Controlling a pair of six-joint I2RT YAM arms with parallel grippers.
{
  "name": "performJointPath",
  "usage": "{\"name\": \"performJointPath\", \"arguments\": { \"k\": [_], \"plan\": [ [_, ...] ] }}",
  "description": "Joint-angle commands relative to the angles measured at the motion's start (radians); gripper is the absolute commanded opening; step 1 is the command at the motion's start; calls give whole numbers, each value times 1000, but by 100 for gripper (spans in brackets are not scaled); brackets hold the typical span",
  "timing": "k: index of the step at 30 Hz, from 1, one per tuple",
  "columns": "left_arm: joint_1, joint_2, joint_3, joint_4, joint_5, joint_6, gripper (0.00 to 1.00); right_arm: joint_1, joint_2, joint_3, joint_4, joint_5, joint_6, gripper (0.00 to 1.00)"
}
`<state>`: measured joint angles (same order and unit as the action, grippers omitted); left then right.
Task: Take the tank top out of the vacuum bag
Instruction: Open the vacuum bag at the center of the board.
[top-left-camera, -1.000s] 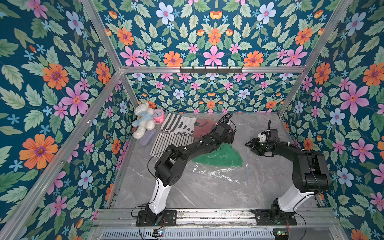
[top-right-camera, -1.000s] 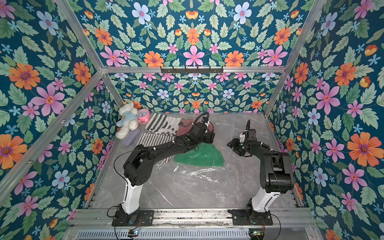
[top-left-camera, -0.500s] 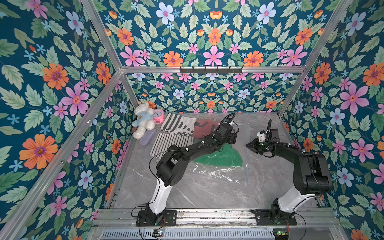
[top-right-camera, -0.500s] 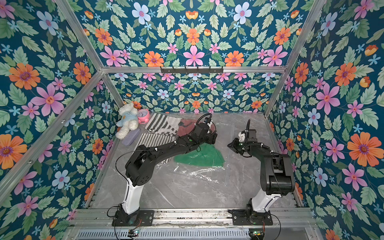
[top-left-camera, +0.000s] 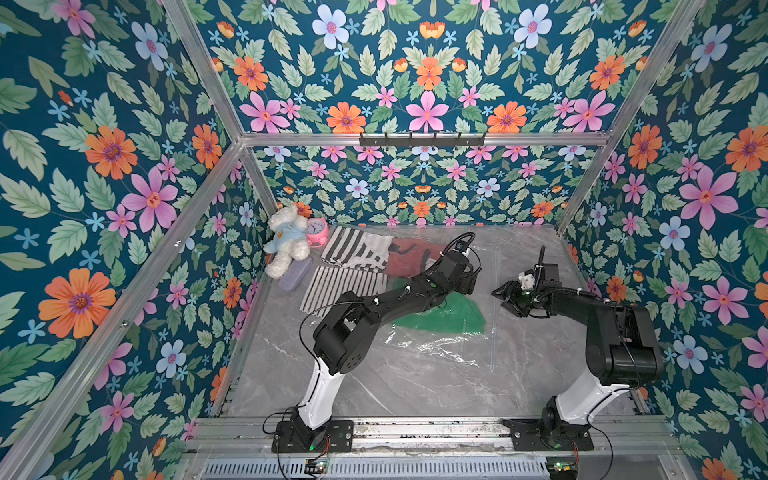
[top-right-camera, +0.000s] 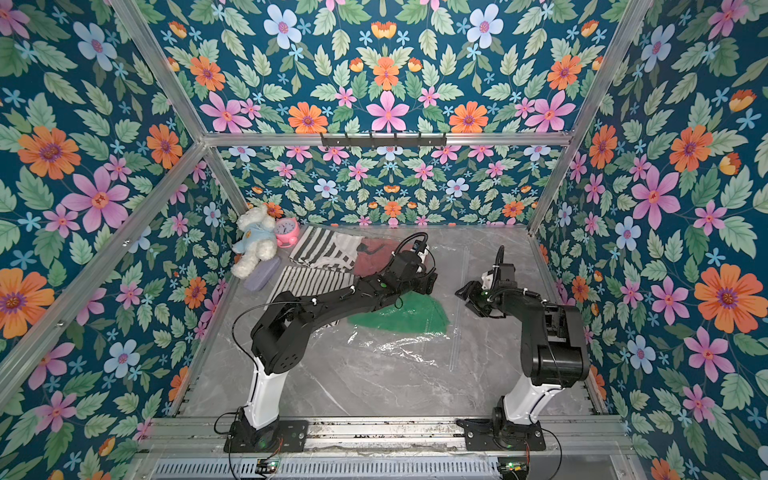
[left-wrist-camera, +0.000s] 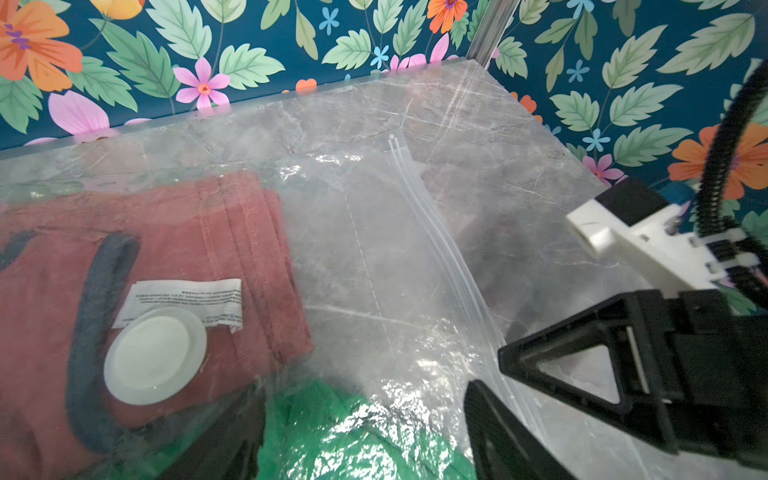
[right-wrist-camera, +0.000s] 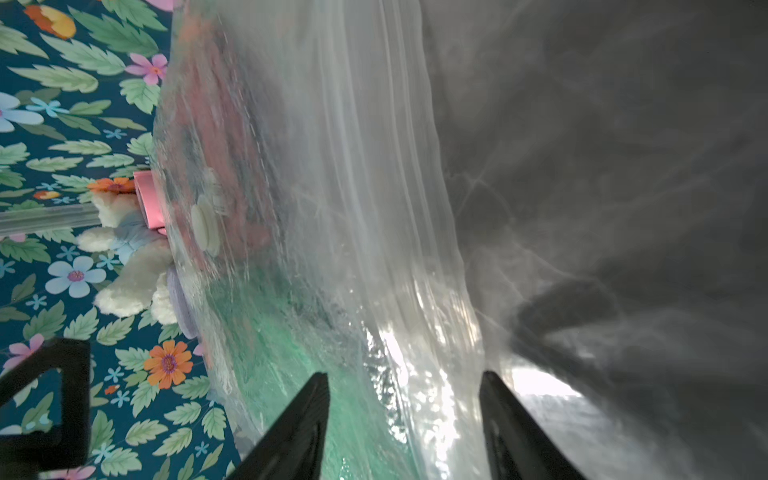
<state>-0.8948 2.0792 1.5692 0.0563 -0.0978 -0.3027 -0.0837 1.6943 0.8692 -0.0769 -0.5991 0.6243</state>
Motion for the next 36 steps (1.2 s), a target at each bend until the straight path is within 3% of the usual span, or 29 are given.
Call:
{"name": "performJointPath", "arguments": {
  "k": [1,7,11,18,20,25,31,36],
  "plan": [
    [0,-10,-9,21,-7,15,77,12,-2,1,47,-37,-11,48],
    [0,-11,-8,24,-8,19,78,19,-26,7,59,-43,5,15],
    [-3,-6,-9,31,14,24,78,19,-28,9,60,-53,16,4],
    [-25,9,-2,54,92,47,83,19,-84,1,77,-91,54,0],
    [-29,21,9,44,91,45,83,14,-72,10,46,-78,55,5],
    [-33,27,8,47,113,64,86,13,-54,-20,116,-102,60,7],
    [-69,80,70,11,169,85,89,12,-28,-42,208,-133,137,1],
    [-103,121,104,-27,130,110,91,2,-71,-40,220,-137,161,0]
  ]
}}
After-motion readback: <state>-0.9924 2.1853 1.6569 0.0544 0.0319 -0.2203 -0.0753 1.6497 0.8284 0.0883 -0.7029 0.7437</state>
